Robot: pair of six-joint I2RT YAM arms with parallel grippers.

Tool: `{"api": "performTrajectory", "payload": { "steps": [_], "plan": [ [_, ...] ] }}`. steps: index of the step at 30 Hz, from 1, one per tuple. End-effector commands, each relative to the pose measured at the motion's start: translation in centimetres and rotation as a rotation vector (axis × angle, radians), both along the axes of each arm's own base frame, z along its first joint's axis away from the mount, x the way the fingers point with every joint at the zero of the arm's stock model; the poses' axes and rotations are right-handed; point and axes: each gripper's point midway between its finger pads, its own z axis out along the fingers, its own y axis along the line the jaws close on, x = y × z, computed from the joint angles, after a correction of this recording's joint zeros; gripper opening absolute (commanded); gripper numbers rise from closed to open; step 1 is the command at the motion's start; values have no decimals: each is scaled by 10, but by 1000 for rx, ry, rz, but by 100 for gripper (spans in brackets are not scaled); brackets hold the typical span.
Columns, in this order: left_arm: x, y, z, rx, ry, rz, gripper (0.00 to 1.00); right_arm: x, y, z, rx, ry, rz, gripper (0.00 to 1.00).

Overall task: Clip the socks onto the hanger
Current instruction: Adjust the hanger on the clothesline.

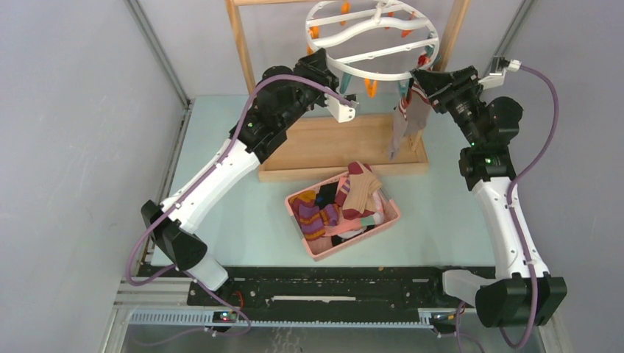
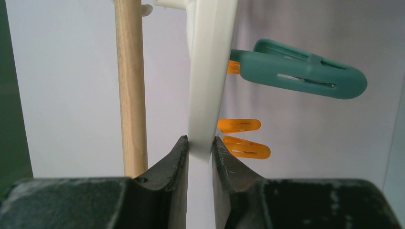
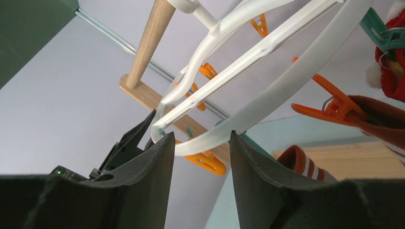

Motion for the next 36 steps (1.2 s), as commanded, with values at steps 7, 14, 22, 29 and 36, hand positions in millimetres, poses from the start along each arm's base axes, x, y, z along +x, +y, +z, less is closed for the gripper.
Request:
{"api": "performTrajectory", "payload": {
  "steps": [7,14,22,29,36],
  "plan": [
    [-13,17,28,-54,-40,47,8,-1,-7,25,48,23,-54,51],
    [-15,16,33,-61,-46,40,8,0,-14,11,30,84,-104,51],
    [-20,16,37,-69,-53,33,8,20,-7,9,49,103,-89,49],
    [-26,18,35,-67,-49,28,7,31,-7,21,33,82,-101,40],
    [-41,19,41,-83,-59,-2,7,44,-9,25,21,88,-109,35]
  ]
}}
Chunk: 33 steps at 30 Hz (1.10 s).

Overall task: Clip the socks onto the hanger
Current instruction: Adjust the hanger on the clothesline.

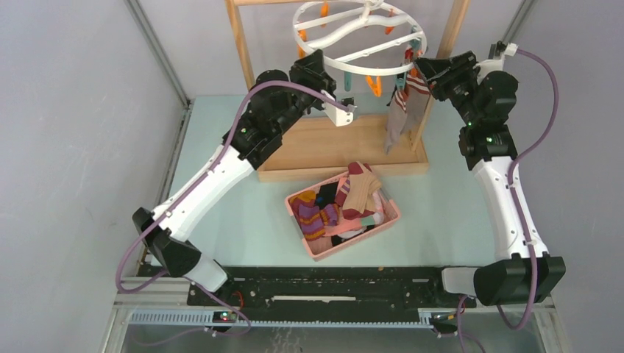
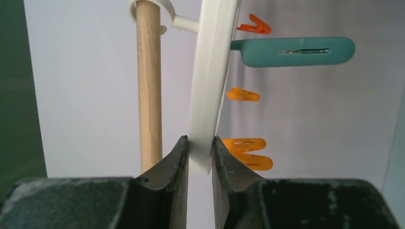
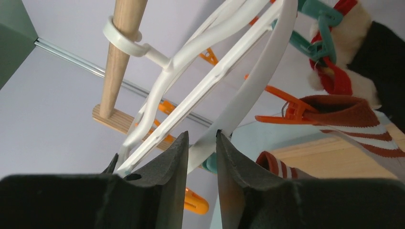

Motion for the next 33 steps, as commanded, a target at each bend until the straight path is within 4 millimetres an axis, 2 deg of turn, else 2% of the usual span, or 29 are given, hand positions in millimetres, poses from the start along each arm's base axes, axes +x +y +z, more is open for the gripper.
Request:
{"api": "performTrajectory", "payload": {
  "steps": [1,6,12,16,25,31,33],
  "plan": [
    [-27,14,29,-71,-50,-14,7,4,-3,27,-19,-76,-21,35],
    [-37,6,24,-72,-36,-55,7,15,-6,27,-26,-68,-30,36],
    [-41,-18,11,-59,-7,-109,8,29,-4,26,-44,-55,-14,36],
    [-40,-36,0,-41,9,-125,9,36,-1,26,-63,-54,2,37],
    [-35,-71,-8,-41,31,-155,10,49,-6,25,-104,-45,-12,40],
    [-26,-85,-11,-63,36,-147,11,55,-11,30,-131,-50,-10,47],
    [-23,-86,-9,-75,32,-135,13,56,-22,29,-137,-46,-29,49]
  ]
}}
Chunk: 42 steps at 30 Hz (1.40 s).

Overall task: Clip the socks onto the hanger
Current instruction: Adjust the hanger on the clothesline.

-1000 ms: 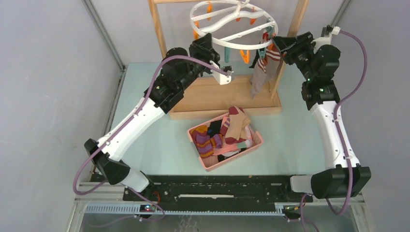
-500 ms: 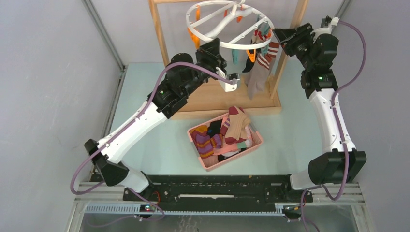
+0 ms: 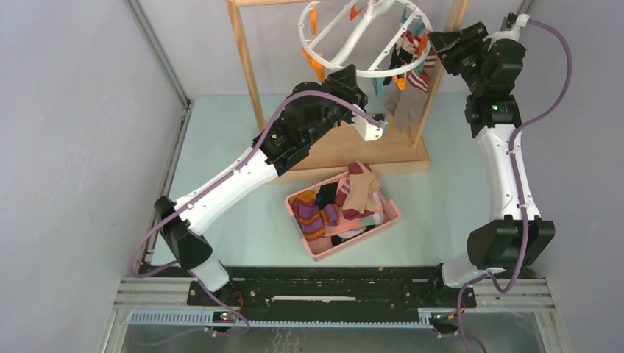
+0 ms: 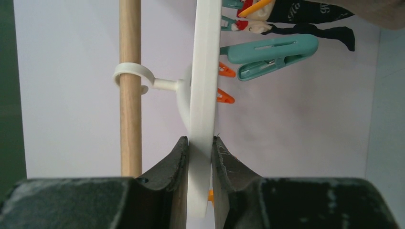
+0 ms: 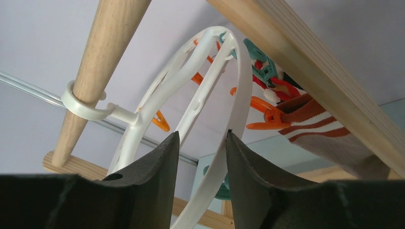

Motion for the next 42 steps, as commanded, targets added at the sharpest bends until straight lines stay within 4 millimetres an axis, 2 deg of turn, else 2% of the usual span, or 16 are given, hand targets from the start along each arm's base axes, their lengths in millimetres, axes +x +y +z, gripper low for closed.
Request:
{"api": "performTrajectory", "payload": {
  "steps": [1,8,17,26,29,34,42],
  "plan": [
    [0,-18,14,-87,0,-33,15,-14,12,15,-34,-34,87,50],
    [3,-15,17,-123,3,-7,24,-34,3,20,-81,-63,64,59],
    [2,-10,21,-141,3,8,27,-62,3,25,-149,-111,72,69],
    [-2,-2,28,-154,-2,19,31,-86,0,19,-177,-129,49,69],
    [-5,2,30,-160,-4,19,33,-90,1,18,-179,-130,54,68],
    [-13,8,31,-174,9,5,43,-95,3,18,-176,-137,68,68],
    [-23,17,35,-216,14,-13,45,-100,8,10,-178,-137,95,68]
  ]
}}
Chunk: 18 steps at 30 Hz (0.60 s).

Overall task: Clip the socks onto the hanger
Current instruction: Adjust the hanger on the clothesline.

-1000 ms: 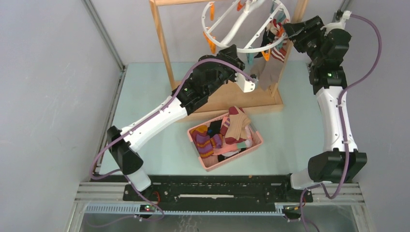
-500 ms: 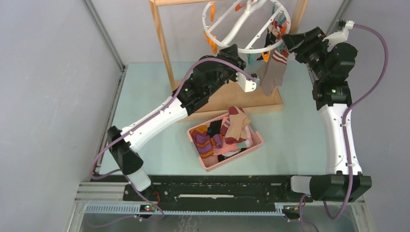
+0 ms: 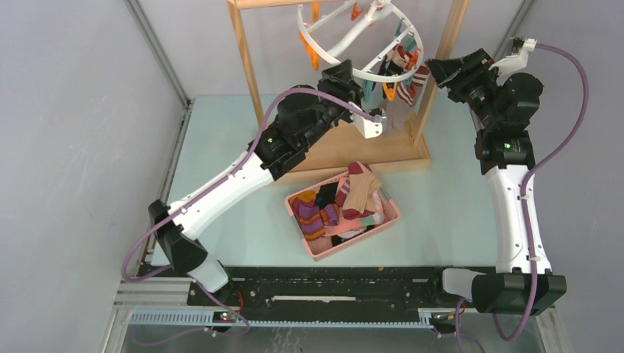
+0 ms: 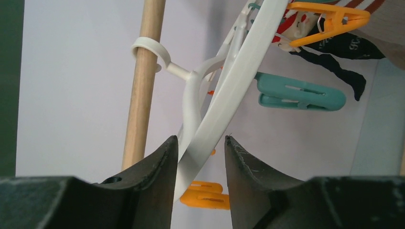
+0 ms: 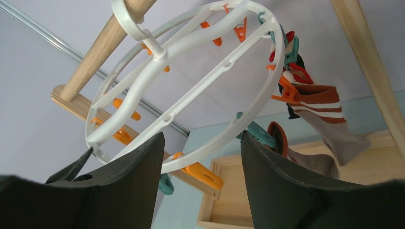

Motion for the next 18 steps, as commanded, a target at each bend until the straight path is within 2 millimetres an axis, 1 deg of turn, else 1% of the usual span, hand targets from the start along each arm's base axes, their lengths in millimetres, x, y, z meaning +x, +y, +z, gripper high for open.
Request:
{"api": "performTrajectory", "payload": {
  "steps": [1,5,7,9,12,14,16,18],
  "plan": [
    [-17,13,26,-89,-26,-27,47,-15,4,13,-23,-66,26,68],
    [-24,16,27,-112,-12,-51,53,-20,7,10,-32,-67,45,68],
    [-29,17,26,-118,8,-70,59,-25,11,9,-39,-76,71,68],
    [-34,17,17,-104,45,-89,65,-31,15,14,-46,-109,98,68],
    [-44,20,12,-119,77,-116,76,-39,20,15,-61,-138,121,68],
    [-51,22,8,-127,103,-138,81,-43,22,16,-70,-148,132,68],
    [-58,23,8,-148,131,-162,84,-47,25,14,-81,-151,147,68],
    [-63,26,9,-169,154,-176,84,-50,29,10,-91,-147,166,67]
  ]
}}
